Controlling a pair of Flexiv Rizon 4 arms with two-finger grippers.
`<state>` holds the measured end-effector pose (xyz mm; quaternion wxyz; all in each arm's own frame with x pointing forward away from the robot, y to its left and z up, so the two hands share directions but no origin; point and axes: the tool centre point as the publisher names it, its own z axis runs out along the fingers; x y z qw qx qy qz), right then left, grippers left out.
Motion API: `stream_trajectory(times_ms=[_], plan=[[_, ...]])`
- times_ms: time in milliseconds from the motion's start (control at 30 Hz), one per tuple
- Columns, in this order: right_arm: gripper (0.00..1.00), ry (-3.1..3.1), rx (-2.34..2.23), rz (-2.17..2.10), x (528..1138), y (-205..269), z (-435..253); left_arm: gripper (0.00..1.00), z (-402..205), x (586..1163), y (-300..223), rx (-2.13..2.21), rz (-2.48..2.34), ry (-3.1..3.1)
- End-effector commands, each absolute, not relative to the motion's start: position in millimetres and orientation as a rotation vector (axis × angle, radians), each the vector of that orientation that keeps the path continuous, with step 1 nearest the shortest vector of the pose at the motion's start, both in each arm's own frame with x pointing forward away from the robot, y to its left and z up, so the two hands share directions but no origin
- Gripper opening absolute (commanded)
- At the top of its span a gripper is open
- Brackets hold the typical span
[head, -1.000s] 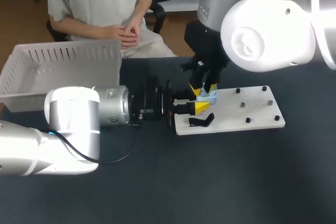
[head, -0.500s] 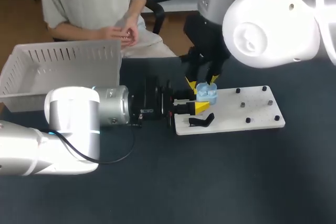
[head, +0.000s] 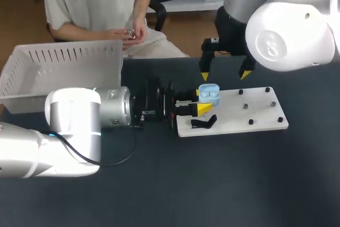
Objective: Pick up each earbud case from the left stands, insert the matching earbuds, close the lid, and place the case in the box.
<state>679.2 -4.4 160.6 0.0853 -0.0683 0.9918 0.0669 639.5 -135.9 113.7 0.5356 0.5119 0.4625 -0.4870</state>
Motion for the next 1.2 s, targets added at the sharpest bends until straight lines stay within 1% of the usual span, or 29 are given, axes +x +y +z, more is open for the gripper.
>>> stream_trajectory(times_ms=[33, 433, 733, 867, 1033, 1200], plan=[[1.00, 2.998, -0.188, 0.188, 687, -10, 150, 0.00, 113, 639, -136, 1.216, -1.157, 1.101], [1.00, 3.088, -0.219, 0.197, 653, -16, 148, 0.00, 113, 639, -136, 1.216, -1.157, 1.101], [1.00, 2.812, -0.050, 0.148, 657, -40, 184, 0.00, 113, 639, -136, 1.216, -1.157, 1.100], [1.00, 2.732, 0.068, 0.184, 659, -68, 198, 0.00, 121, 650, -98, 1.178, -1.055, 1.194], [1.00, 2.732, 0.068, 0.184, 659, -68, 198, 0.00, 150, 671, -25, 1.148, -0.841, 1.271], [1.00, 2.732, 0.068, 0.184, 659, -68, 198, 0.00, 170, 696, 45, 0.989, -0.696, 1.371]])
